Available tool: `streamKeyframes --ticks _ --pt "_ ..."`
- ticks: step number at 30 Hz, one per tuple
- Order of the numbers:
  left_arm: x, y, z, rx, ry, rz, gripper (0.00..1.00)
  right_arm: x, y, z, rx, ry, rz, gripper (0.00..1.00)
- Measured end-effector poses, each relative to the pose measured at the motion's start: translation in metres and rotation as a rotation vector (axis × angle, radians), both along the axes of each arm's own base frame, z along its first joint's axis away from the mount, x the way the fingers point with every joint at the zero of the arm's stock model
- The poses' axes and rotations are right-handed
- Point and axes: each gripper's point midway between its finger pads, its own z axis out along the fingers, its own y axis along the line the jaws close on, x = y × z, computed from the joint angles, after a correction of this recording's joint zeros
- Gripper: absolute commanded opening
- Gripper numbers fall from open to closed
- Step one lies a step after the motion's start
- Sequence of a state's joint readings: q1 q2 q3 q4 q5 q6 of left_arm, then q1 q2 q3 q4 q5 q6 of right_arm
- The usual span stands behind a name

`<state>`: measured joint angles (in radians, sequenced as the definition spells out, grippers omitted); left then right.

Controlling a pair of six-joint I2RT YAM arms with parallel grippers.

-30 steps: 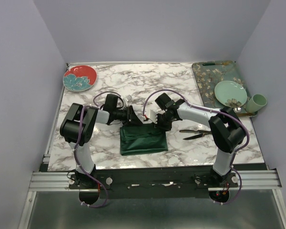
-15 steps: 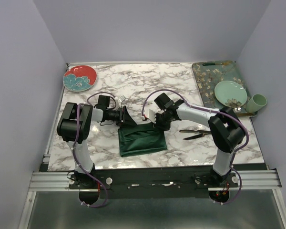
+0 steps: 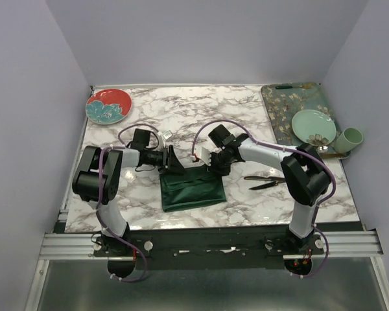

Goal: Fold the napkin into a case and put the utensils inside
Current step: Smooth out the 2/3-rectangle-folded napkin at the center of the board.

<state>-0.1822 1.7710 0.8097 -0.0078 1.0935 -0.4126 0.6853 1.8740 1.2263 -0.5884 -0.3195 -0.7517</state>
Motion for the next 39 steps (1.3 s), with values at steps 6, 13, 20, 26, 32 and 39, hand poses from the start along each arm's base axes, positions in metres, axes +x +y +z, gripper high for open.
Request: streamKeyframes --ticks 6,13,20,26,32,39 --pt "-0.011 0.011 -0.034 -0.003 0.163 0.027 0.46 0.0 0.0 0.0 0.0 0.001 -0.001 0.25" --pt "-0.009 0.012 -0.034 -0.011 0.163 0.012 0.47 -0.01 0.003 0.016 0.006 0.075 -0.025 0.48" --pt "-0.009 0.012 -0.035 -0.007 0.151 0.001 0.46 -0.005 0.041 0.1 0.213 0.169 -0.101 0.42" --pt "-0.01 0.013 -0.035 -0.005 0.149 -0.002 0.46 0.039 0.053 0.115 0.307 0.273 -0.267 0.3" --pt "-0.01 0.013 -0.035 -0.003 0.146 -0.006 0.46 0.042 0.036 0.057 0.21 0.447 -0.435 0.24" --pt "-0.009 0.013 -0.035 0.0 0.156 -0.005 0.46 -0.002 0.012 0.012 0.078 0.603 -0.527 0.19"
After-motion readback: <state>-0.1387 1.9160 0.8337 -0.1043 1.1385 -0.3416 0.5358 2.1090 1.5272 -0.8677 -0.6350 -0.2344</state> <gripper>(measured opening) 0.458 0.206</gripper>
